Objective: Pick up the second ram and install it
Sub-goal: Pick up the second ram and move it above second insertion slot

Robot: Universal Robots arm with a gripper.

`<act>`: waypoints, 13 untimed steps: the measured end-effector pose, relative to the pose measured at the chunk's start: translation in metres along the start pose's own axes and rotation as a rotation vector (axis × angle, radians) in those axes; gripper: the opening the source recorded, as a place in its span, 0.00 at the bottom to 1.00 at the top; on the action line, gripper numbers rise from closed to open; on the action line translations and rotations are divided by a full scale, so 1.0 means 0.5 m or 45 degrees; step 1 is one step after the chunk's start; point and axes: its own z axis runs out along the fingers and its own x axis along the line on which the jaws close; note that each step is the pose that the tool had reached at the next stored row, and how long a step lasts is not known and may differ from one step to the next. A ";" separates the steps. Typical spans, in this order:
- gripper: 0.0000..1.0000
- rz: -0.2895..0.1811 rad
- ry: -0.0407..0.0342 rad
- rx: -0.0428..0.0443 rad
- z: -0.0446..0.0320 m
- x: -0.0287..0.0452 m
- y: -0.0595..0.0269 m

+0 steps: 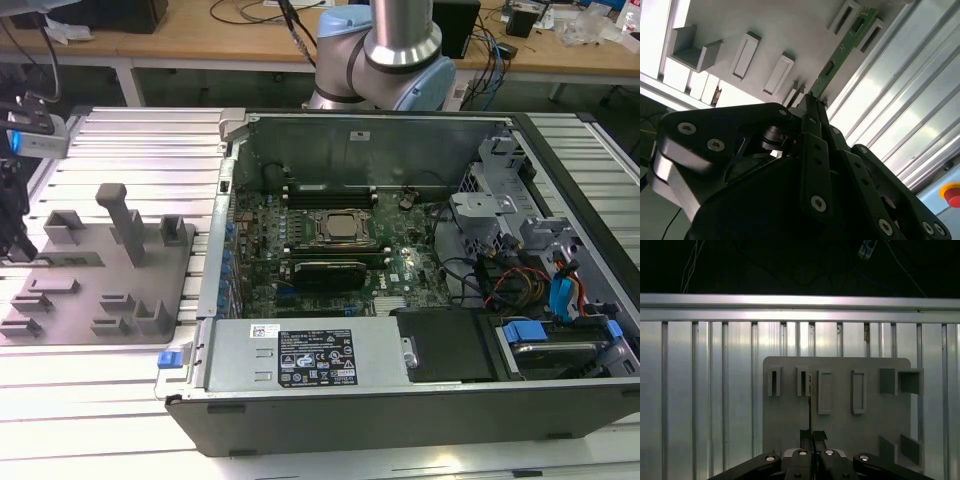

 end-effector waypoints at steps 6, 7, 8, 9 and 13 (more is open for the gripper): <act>0.09 0.000 0.0000 0.000 -0.010 -0.001 0.000; 0.09 0.000 -0.0001 0.000 -0.012 -0.001 0.000; 0.09 0.000 -0.0001 0.000 -0.014 -0.001 0.000; 0.09 0.000 -0.0001 0.000 -0.017 -0.001 0.001; 0.09 0.000 -0.0005 0.000 -0.030 -0.002 0.001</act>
